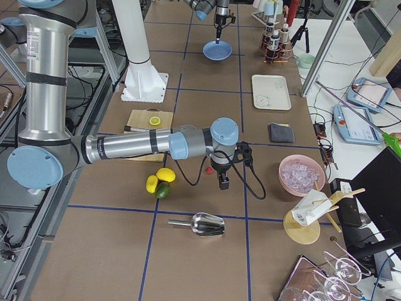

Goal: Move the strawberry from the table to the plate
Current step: 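Slide the light blue plate with the left gripper toward the table center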

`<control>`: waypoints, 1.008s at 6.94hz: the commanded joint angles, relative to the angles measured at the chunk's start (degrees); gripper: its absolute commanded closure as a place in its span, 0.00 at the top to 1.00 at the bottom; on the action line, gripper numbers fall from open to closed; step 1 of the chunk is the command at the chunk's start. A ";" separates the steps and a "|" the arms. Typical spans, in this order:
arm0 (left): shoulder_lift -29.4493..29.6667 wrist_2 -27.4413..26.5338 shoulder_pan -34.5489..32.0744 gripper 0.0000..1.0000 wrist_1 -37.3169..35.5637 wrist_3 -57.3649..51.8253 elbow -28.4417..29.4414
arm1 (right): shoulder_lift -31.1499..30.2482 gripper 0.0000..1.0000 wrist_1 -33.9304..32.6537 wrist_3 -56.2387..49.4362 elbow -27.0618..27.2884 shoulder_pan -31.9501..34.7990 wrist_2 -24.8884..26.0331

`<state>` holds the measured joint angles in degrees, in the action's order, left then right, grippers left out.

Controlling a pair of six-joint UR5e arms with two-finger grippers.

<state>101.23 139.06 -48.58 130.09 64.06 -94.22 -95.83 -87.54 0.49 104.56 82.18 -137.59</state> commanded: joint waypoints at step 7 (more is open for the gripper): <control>19.27 -16.80 18.18 0.00 -1.59 18.21 7.56 | -0.06 0.99 0.00 0.21 0.74 -0.09 -0.31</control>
<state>120.51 122.44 -30.47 128.70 82.27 -87.12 -95.89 -87.54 0.64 105.16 82.11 -137.87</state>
